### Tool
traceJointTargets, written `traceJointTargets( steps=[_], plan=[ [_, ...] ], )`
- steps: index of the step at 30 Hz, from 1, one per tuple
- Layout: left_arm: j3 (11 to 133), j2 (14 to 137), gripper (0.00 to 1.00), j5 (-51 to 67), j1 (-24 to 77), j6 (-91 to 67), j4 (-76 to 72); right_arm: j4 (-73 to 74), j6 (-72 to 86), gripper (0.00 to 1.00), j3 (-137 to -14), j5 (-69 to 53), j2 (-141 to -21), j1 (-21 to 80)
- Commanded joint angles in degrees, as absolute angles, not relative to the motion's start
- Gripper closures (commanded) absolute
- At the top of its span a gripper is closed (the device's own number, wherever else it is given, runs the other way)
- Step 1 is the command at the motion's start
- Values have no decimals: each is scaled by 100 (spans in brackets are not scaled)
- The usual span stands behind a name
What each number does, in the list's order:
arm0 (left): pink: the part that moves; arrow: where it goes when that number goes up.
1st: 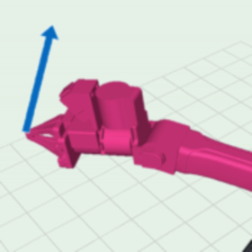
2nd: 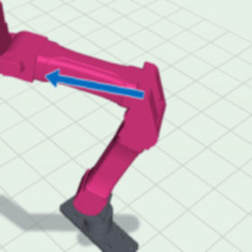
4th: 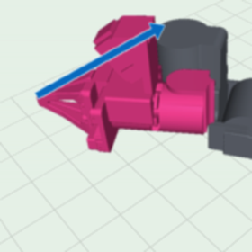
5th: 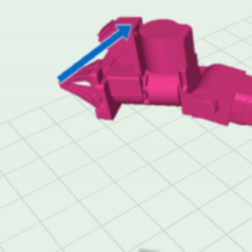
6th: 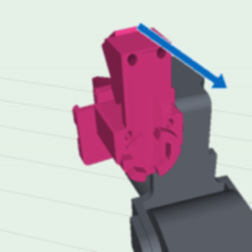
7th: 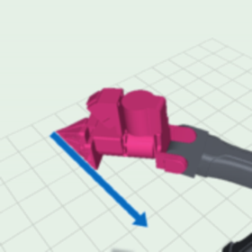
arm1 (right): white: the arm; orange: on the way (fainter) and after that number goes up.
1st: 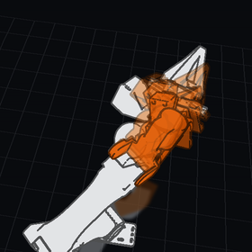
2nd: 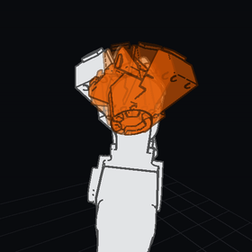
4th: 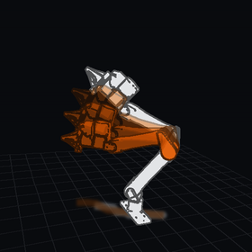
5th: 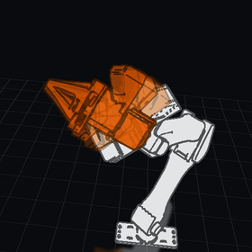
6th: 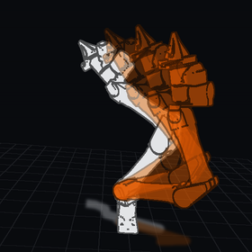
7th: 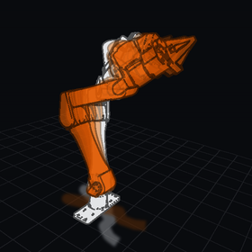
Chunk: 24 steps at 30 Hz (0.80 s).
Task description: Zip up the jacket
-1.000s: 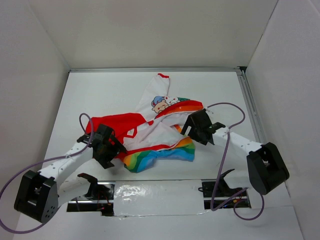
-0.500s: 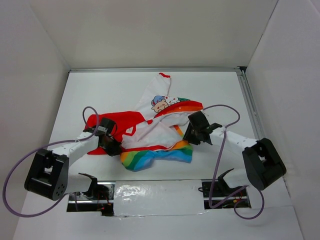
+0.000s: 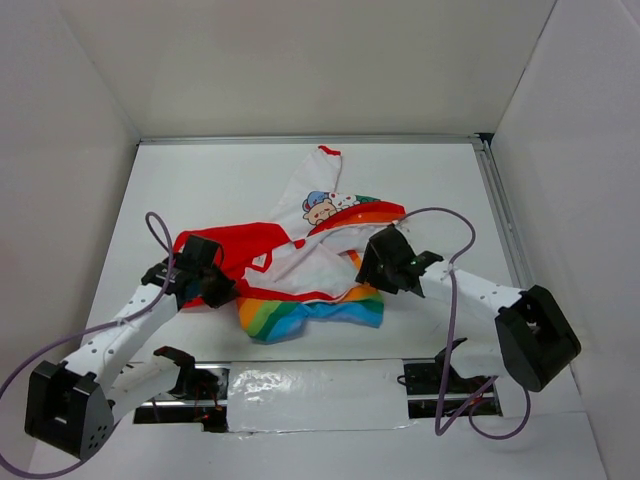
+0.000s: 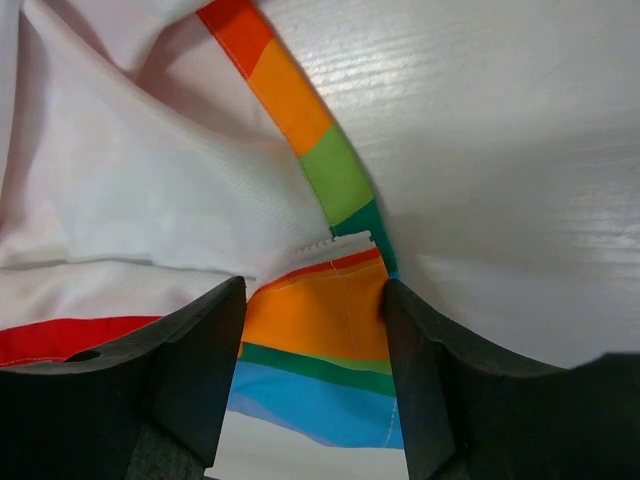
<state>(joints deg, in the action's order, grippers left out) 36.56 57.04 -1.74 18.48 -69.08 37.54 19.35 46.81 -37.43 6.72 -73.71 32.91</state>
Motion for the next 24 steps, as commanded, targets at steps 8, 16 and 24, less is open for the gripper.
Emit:
traceJointTargets(
  steps=[8, 16, 24],
  plan=[
    [4420, 5871, 93, -501, 1951, -6715, 4149, 2170, 4948, 86, -3709, 1168, -7077, 3621],
    [5475, 6370, 86, -923, 1864, -6312, 4088, 2303, 4966, 100, -3437, 1643, -5731, 3656],
    [6327, 7715, 86, -527, 925, -5388, 3445, 2277, 4878, 100, -3156, 1354, -5931, 2787]
  ],
)
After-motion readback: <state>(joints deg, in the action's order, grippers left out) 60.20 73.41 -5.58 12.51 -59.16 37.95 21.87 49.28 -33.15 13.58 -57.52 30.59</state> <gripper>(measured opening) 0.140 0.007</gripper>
